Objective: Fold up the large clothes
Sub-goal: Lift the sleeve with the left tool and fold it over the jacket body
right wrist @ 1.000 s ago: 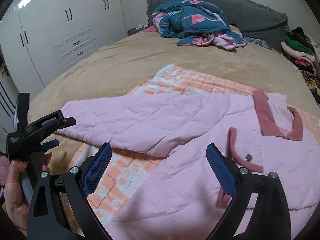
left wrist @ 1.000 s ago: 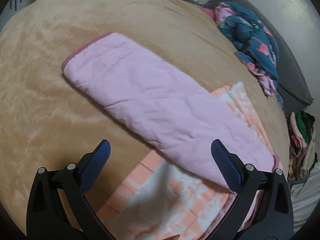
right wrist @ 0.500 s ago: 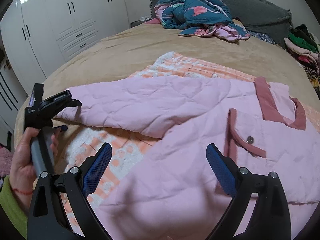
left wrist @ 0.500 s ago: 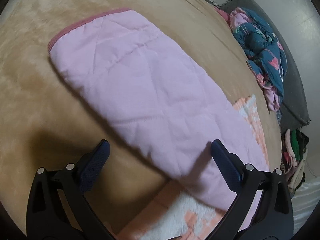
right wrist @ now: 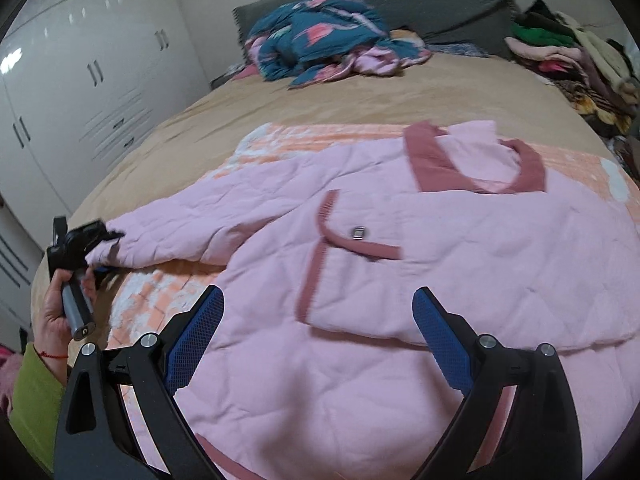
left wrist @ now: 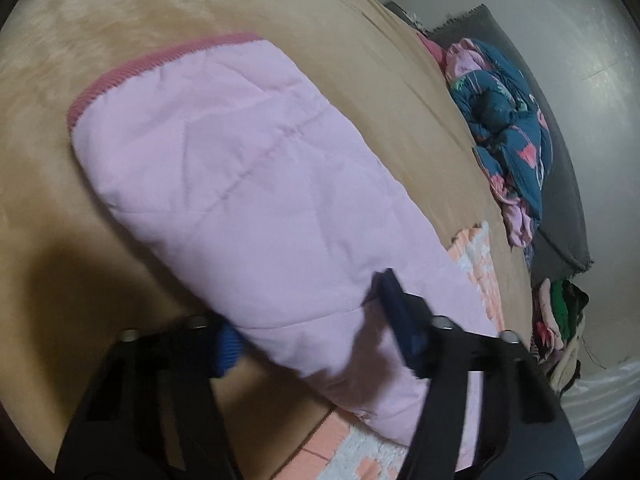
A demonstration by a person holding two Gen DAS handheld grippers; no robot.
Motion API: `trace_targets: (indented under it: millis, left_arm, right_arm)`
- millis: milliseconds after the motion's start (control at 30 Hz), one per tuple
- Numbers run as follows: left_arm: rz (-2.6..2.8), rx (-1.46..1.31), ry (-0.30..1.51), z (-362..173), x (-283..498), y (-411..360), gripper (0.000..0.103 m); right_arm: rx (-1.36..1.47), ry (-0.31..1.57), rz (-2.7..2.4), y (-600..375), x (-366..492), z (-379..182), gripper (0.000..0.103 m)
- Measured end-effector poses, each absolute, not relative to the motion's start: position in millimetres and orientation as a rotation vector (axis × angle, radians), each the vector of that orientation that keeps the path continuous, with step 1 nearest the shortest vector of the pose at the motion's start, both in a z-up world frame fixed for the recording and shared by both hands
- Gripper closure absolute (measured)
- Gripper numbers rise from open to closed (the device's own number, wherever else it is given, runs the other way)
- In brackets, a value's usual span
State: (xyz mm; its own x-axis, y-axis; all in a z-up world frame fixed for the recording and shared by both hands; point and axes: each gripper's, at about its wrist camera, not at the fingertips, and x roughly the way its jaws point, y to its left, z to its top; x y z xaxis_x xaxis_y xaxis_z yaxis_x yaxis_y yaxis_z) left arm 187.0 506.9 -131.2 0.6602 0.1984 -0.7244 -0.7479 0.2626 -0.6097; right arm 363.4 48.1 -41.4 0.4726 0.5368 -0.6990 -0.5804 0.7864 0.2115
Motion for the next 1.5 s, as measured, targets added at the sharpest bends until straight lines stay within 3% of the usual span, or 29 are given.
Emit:
trace_targets:
  millis: [100, 233, 833, 1500]
  left_arm:
    - [0.675, -1.087, 0.553, -123, 191, 502, 0.082]
    - [0.667, -0.992, 0.537, -101, 198, 491, 0.091]
    - [0.456, -0.634, 0.399, 28, 228, 371, 0.095]
    - [0.175, -0.483, 0.350, 79, 247, 222, 0.096]
  right_arm:
    - [-0.023, 0.816, 0.673, 30, 362, -40, 0.008]
    - [0.006, 0.791, 0.653, 9, 361, -36, 0.008]
    - [0.089, 0.722, 0.535, -68, 352, -17, 0.008]
    - [0.119, 0.639, 0.450, -130, 300, -5, 0.008]
